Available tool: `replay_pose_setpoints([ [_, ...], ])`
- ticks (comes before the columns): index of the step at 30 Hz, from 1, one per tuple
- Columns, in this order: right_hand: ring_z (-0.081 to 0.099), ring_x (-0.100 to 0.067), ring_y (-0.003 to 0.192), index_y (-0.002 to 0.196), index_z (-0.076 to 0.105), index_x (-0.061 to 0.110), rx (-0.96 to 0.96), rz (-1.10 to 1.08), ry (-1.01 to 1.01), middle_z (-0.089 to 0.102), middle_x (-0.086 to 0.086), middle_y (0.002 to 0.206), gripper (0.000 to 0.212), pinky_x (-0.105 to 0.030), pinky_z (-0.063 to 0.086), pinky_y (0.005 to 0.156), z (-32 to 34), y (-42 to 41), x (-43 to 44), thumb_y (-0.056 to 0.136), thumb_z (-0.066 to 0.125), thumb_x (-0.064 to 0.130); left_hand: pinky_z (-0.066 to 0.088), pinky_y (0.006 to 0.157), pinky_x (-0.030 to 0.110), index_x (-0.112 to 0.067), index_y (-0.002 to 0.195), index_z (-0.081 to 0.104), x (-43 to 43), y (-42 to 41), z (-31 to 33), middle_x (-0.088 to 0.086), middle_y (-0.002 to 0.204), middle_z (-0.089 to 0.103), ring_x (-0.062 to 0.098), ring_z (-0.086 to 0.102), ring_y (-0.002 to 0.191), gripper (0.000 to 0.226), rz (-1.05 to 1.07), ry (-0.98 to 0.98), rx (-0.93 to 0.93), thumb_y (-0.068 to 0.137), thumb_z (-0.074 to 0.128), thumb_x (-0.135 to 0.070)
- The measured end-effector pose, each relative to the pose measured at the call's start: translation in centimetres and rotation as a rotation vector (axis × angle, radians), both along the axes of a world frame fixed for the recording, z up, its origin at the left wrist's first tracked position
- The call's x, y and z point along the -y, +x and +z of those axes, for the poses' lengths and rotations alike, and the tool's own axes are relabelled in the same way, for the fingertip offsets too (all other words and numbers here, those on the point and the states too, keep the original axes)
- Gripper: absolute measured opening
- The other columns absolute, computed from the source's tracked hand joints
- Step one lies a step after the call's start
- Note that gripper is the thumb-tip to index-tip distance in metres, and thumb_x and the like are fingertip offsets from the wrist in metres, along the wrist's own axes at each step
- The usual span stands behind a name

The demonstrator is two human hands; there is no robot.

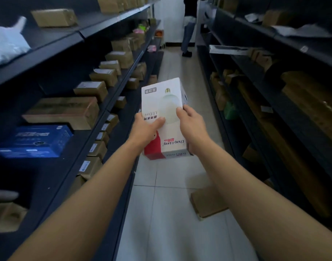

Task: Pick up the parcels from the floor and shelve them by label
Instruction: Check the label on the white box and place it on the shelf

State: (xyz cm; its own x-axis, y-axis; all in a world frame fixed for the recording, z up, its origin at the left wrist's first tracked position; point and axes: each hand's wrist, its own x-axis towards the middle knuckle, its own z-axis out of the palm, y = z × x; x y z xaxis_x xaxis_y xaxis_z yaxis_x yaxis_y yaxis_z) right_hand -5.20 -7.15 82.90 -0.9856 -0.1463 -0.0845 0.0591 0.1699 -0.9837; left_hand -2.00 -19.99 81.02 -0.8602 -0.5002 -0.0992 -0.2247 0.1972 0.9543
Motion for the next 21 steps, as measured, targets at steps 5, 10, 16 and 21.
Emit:
replay_pose_setpoints([
  [5, 0.064, -0.024, 0.109, 0.108, 0.072, 0.036, -0.076, 0.107, -0.088, 0.066, 0.002, 0.123, 0.03, -0.046, 0.053, 0.096, 1.4, -0.4, 1.3, 0.089, 0.053, 0.023, 0.056, 0.07, 0.034, -0.013, 0.131, 0.04, 2.0, 0.2, 0.5, 0.006, 0.118, 0.065, 0.021, 0.069, 0.095, 0.078, 0.067, 0.164, -0.018, 0.074, 0.073, -0.054],
  [10, 0.069, -0.029, 0.095, 0.114, 0.064, 0.023, -0.03, 0.123, -0.167, 0.059, -0.013, 0.126, 0.03, -0.049, 0.059, 0.083, 1.6, -3.7, 1.8, 0.085, 0.059, 0.018, 0.057, 0.088, 0.047, -0.016, 0.132, 0.032, 1.6, -0.7, 2.2, 0.004, 0.125, 0.059, 0.023, 0.066, 0.102, 0.091, 0.184, -0.01, -0.044, 0.064, 0.072, -0.062],
  [16, 0.065, -0.015, 0.08, 0.109, 0.059, 0.012, 0.124, 0.182, -0.197, 0.069, -0.003, 0.099, 0.033, -0.025, 0.048, 0.058, 3.0, -6.6, 0.2, 0.094, 0.053, 0.04, 0.055, 0.084, 0.032, -0.02, 0.137, 0.025, 0.5, -2.5, 2.6, 0.002, 0.135, 0.045, 0.018, 0.053, 0.117, 0.078, 0.161, -0.163, -0.18, 0.078, 0.077, -0.016],
  [21, 0.053, -0.032, 0.121, 0.111, 0.065, 0.02, 0.281, 0.197, -0.333, 0.066, 0.001, 0.108, 0.07, -0.06, 0.028, 0.11, 3.2, -9.7, -0.9, 0.088, 0.028, 0.075, 0.055, 0.07, 0.021, -0.034, 0.117, 0.038, -0.4, -3.6, 2.5, 0.002, 0.133, 0.044, 0.012, 0.056, 0.11, 0.054, 0.102, -0.142, -0.279, 0.084, 0.069, -0.005],
])
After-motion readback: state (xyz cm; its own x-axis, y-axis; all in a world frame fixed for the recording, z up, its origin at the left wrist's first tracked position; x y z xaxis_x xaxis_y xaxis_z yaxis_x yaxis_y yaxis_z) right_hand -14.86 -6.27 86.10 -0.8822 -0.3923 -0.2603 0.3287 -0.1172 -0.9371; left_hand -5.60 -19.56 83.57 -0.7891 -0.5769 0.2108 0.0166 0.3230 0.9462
